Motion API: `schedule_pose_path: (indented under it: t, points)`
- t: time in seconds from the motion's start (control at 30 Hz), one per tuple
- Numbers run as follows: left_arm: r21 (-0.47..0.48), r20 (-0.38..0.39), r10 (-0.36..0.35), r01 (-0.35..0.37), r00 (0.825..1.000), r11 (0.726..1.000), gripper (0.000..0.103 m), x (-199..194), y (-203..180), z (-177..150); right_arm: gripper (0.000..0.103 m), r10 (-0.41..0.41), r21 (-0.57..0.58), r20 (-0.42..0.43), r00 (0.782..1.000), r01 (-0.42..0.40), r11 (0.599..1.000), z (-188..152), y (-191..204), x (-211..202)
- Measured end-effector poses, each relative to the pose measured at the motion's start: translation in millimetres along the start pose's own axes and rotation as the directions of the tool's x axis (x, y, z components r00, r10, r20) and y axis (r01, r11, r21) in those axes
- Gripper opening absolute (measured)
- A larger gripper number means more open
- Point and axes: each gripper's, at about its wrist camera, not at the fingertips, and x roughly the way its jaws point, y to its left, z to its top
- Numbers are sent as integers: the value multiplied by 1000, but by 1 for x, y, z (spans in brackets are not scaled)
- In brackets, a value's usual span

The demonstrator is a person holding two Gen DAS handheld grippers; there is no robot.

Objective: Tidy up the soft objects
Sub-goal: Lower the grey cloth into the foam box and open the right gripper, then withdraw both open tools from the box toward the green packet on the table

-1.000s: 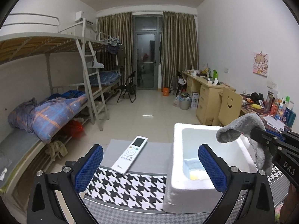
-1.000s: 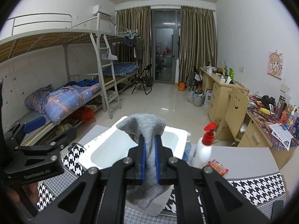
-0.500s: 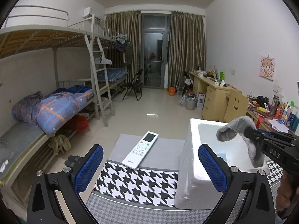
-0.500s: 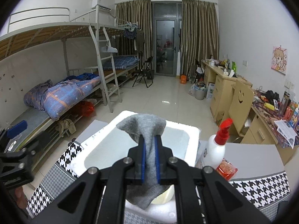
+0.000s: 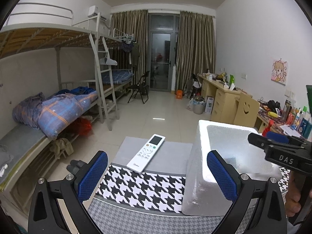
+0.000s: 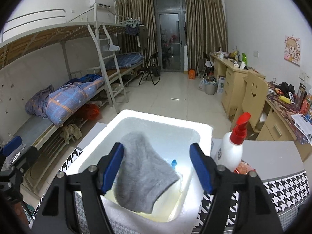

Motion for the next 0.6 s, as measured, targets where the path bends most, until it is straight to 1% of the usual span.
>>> schedule_pose_path:
  t: [0.1,0.3,0.5,0.57,0.6]
  points:
    - [0,-2,0,0,1000,1000,102,-2,-1,-2,74,16,-4,9,1000,-16,1000,0,0,-9]
    - [-12,2,6,-6,1000,1000,102,-9,0,-5,74,17,-17,18,1000,-17,1000,-4,2,-21]
    - [-18,12,6,-6,1000,1000,102,-28,-1,-16,75,33,-6,40,999,-33,999,-10,0,-40]
    - [-29,26,7,-6,1000,1000,102,-39,1,-21,82,37,-9,57,998,-36,999,-13,0,-49]
    - [-27,31,7,-6,1000,1000,102,-43,1,-22,83,32,-11,66,997,-32,999,-15,0,-54]
